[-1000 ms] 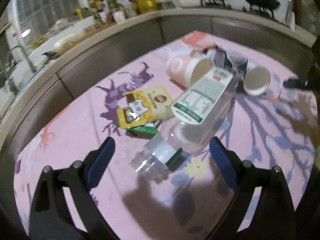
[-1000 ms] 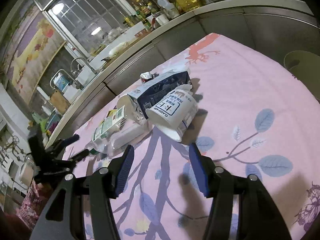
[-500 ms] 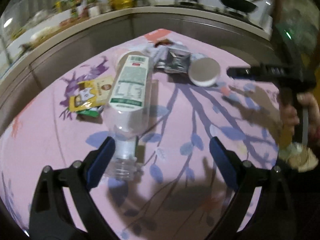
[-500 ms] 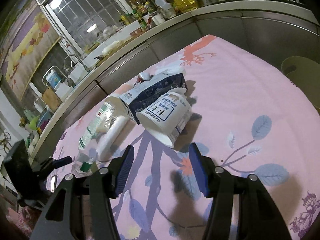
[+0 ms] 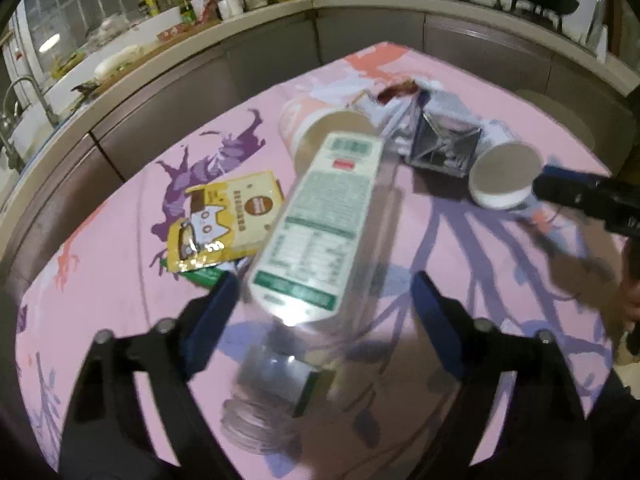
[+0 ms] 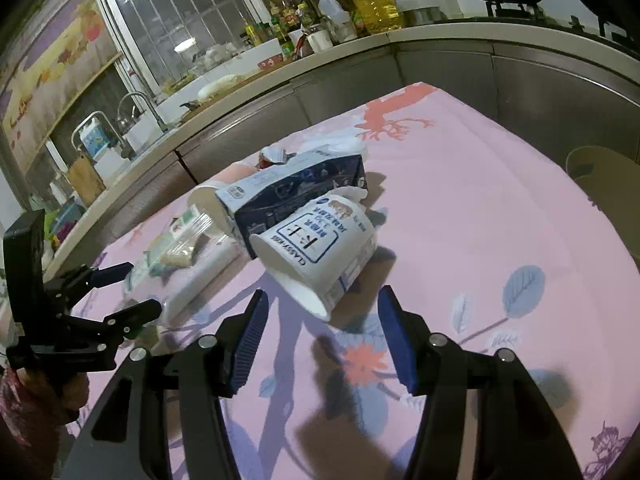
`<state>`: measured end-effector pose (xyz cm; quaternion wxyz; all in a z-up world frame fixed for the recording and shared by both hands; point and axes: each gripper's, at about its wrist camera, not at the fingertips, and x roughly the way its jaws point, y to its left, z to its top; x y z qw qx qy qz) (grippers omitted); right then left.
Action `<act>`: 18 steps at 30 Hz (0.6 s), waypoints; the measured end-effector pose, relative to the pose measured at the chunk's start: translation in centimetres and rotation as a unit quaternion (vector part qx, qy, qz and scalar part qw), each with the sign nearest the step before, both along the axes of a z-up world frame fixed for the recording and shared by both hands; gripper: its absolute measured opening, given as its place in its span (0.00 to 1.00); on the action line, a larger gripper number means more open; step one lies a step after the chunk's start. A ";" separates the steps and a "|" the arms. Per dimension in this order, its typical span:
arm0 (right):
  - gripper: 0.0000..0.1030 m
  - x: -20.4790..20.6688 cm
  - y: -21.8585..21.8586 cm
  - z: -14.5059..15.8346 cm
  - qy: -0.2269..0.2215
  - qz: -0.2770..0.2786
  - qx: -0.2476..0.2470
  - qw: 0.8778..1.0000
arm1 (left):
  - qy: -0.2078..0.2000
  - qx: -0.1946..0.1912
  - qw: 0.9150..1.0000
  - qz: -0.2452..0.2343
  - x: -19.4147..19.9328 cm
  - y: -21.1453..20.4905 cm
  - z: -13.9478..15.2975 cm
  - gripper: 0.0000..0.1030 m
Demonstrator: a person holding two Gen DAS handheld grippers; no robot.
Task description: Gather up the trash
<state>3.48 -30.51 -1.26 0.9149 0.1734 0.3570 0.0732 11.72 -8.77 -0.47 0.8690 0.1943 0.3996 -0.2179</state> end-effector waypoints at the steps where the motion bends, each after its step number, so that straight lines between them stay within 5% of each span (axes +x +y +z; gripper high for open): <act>1: 0.52 0.3 0.1 -0.2 0.002 -0.002 -0.003 1.000 | -0.005 0.013 1.000 0.004 0.0 -0.1 -0.3 0.66; 7: 0.09 0.9 0.2 -1.1 0.016 0.001 -0.006 1.000 | -0.005 0.005 1.000 0.011 -0.9 0.6 -0.2 0.60; 13: 0.01 -1.0 -0.5 -0.9 0.006 -0.005 -0.006 1.000 | 0.007 -0.013 1.000 0.001 -3.8 1.3 0.1 0.58; 18: 0.01 -3.4 -2.0 -0.5 -0.001 -0.016 0.014 1.000 | 0.033 -0.075 0.997 -0.001 -6.0 2.1 1.4 0.57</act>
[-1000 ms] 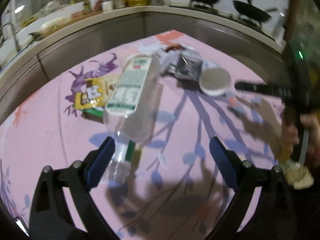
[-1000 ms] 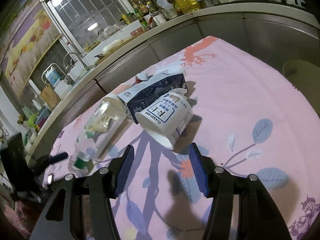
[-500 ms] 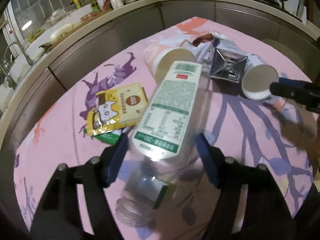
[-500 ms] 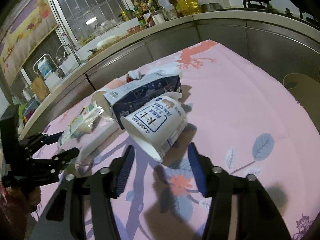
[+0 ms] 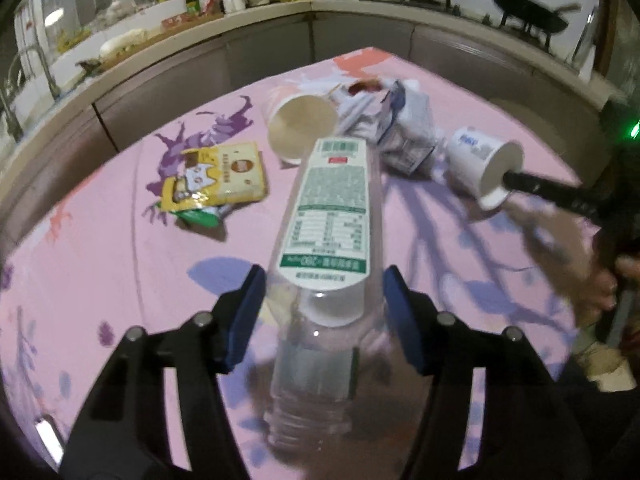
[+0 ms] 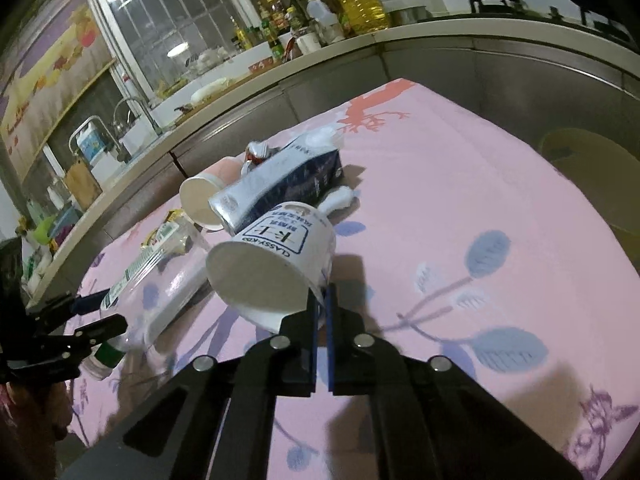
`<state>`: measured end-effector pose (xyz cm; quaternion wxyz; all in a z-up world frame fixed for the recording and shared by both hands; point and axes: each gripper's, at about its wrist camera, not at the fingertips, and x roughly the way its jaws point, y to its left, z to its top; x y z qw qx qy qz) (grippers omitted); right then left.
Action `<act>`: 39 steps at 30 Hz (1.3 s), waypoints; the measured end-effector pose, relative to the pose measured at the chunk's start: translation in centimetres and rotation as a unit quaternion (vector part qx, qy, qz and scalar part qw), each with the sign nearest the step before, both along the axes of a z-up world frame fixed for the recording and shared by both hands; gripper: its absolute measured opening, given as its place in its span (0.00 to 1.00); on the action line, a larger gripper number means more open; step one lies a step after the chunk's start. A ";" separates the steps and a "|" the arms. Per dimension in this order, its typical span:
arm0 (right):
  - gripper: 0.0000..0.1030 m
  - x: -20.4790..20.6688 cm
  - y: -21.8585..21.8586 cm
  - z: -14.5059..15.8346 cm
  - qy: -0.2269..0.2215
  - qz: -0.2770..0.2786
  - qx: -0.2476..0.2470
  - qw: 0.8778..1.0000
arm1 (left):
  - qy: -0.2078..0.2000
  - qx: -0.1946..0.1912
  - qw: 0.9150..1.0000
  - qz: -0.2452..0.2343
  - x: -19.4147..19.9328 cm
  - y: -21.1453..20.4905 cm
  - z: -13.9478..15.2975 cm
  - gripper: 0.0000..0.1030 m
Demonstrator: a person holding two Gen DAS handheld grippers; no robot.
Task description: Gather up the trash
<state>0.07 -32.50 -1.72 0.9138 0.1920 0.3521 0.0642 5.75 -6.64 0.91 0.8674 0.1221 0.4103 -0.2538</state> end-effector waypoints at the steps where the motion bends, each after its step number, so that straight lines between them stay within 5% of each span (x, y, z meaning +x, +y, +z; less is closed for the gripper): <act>1: 0.01 -0.6 -0.5 0.2 -0.002 -0.003 0.010 1.000 | 0.008 -0.016 1.000 -0.002 -0.3 0.1 0.3 0.57; 12: 0.01 -4.7 -5.4 0.4 -0.015 -0.047 0.064 0.997 | 0.041 -0.088 0.993 -0.065 -3.1 -4.6 3.3 0.56; 20: 0.01 -6.3 -6.2 -0.4 -0.008 -0.053 0.079 0.995 | 0.035 -0.051 0.994 -0.087 -4.3 -7.5 2.2 0.56; 26: 0.01 -5.9 -3.2 -0.9 0.009 -0.016 0.067 0.998 | 0.033 -0.023 0.997 -0.065 -5.3 -5.7 0.3 0.52; 30: 0.01 -5.2 0.1 -1.3 0.025 0.025 0.053 0.998 | 0.036 -0.040 0.998 -0.042 -5.9 -3.0 0.0 0.24; 39: 0.01 -2.8 6.4 -0.5 0.029 0.085 0.017 0.996 | 0.061 -0.047 0.996 0.036 -5.0 2.1 -1.8 0.24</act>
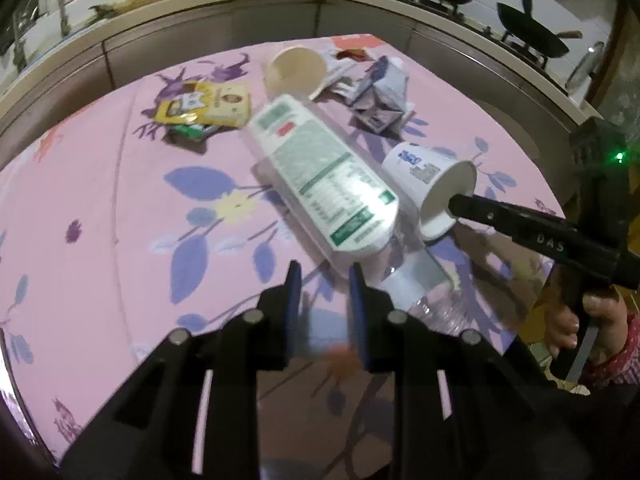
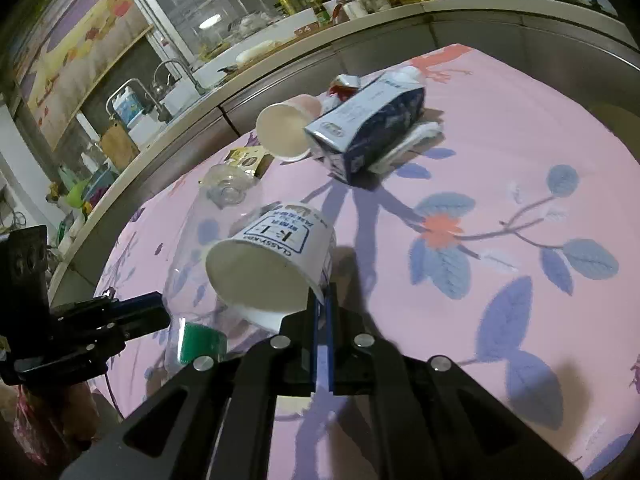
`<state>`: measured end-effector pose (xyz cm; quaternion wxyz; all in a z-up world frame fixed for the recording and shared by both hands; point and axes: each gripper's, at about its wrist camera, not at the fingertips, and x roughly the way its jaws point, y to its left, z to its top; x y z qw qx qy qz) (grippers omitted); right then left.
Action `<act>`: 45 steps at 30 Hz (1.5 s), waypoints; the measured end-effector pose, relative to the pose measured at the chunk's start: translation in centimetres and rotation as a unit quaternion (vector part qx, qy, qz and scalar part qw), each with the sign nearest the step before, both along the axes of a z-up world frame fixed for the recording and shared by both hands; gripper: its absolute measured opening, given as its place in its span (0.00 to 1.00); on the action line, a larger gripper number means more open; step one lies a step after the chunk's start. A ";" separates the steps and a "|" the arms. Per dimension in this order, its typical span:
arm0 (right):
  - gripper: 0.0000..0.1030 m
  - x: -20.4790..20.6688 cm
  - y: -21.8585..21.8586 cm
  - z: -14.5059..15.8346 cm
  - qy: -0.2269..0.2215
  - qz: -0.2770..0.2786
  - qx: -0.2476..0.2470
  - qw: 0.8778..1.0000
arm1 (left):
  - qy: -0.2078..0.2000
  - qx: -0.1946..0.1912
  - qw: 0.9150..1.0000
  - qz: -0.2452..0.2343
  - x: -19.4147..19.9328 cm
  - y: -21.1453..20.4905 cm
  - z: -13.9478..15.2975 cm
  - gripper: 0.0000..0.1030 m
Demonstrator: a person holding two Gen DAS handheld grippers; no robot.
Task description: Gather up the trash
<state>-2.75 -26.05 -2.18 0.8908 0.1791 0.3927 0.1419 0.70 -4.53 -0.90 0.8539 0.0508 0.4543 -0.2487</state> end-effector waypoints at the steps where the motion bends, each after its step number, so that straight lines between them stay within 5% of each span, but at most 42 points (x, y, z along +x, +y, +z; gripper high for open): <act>1: 0.01 0.2 0.4 0.1 0.000 0.002 -0.003 1.000 | 0.004 0.000 1.000 0.007 0.2 0.3 -0.1 0.31; 9: 0.01 0.6 0.9 0.7 -0.001 0.004 -0.007 1.000 | 0.003 0.005 0.999 0.036 0.6 1.0 -0.3 0.48; 24: 0.01 1.3 2.5 0.1 0.017 0.028 0.007 0.999 | -0.009 0.034 0.998 0.055 1.6 1.6 -0.8 0.50; 35: 0.01 3.5 5.8 0.7 0.012 0.061 0.012 0.998 | -0.032 0.063 0.992 0.107 3.9 5.6 -0.3 0.50; 36: 0.01 3.4 5.7 0.7 0.012 0.060 0.013 0.998 | -0.033 0.056 0.992 0.112 3.6 6.0 0.2 0.51; 38: 0.01 3.1 5.3 0.7 0.011 0.054 0.015 0.998 | -0.034 0.022 0.992 0.122 2.9 7.1 1.4 0.76; 39: 0.01 2.9 4.9 0.6 0.010 0.048 0.017 0.999 | -0.035 0.009 0.991 0.126 2.7 7.4 1.8 0.80; 42: 0.01 2.4 3.7 0.5 0.005 0.028 0.019 0.999 | -0.026 -0.023 0.992 0.121 2.0 7.3 2.3 0.82; 45: 0.01 2.0 2.6 0.3 0.005 0.012 0.024 1.000 | -0.015 -0.013 0.994 0.106 1.8 5.4 1.4 0.82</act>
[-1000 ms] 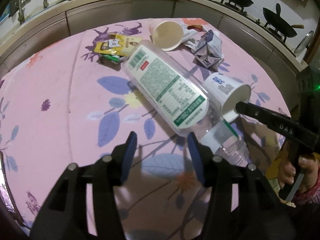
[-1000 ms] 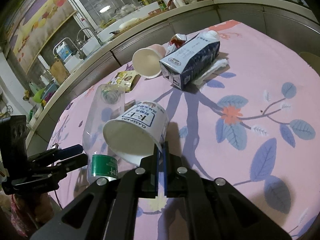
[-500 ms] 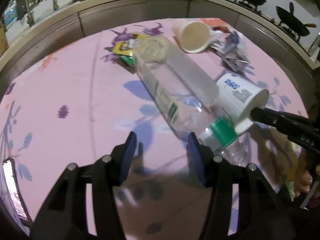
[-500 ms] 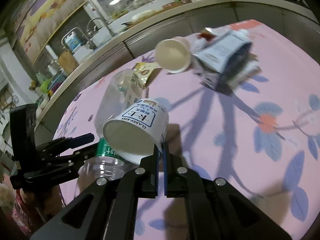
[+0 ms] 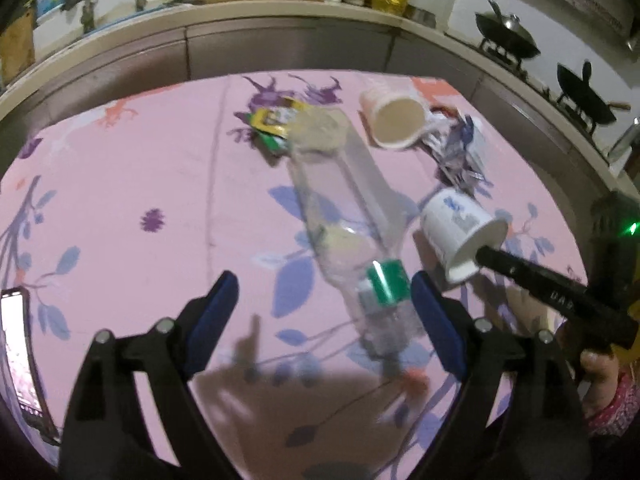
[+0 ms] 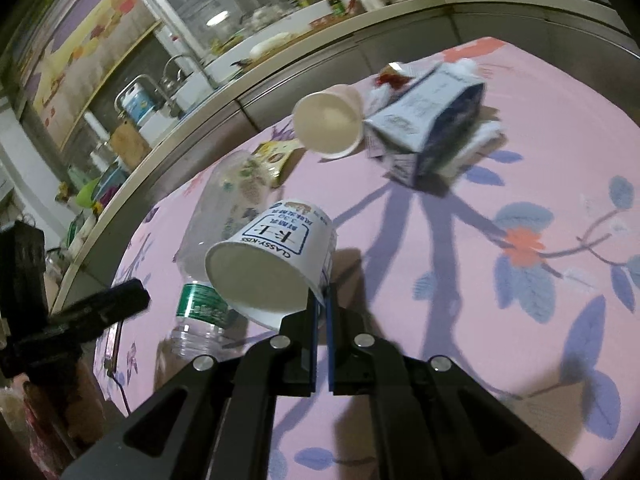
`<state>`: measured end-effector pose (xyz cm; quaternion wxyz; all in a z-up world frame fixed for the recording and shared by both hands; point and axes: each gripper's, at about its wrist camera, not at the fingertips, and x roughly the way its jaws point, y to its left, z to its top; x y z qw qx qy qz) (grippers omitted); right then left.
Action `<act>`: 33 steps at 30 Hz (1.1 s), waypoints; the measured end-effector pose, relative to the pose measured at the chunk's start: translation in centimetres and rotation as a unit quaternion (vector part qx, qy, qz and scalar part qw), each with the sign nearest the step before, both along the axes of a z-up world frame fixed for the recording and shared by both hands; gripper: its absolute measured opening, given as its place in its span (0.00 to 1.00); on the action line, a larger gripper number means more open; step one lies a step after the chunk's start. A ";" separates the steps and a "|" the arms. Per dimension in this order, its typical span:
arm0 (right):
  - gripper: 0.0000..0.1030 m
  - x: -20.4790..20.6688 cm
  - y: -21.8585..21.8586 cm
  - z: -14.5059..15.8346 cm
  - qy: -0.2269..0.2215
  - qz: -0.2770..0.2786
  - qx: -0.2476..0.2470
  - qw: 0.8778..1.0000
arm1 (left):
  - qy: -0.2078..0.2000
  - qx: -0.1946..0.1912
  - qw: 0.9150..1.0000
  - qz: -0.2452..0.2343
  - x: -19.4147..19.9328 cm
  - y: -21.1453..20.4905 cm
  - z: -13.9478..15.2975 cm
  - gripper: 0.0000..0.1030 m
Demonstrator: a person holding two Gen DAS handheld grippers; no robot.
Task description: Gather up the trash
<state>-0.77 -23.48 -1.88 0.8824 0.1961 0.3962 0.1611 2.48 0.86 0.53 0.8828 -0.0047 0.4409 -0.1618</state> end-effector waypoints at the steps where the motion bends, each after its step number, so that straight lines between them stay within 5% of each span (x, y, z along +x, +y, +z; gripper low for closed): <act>1: 0.01 0.0 -0.2 0.0 -0.001 -0.003 -0.001 1.000 | 0.005 0.006 1.000 -0.004 0.0 -0.7 -0.4 0.82; 15: 0.01 -1.3 -0.8 -0.5 -0.009 -0.007 -0.021 1.000 | 0.014 0.102 0.994 0.021 2.1 -5.4 -3.5 0.81; 33: 0.06 -1.3 0.5 -0.7 -0.025 0.008 -0.030 0.999 | 0.027 0.104 0.993 0.046 2.8 -3.4 -4.8 0.75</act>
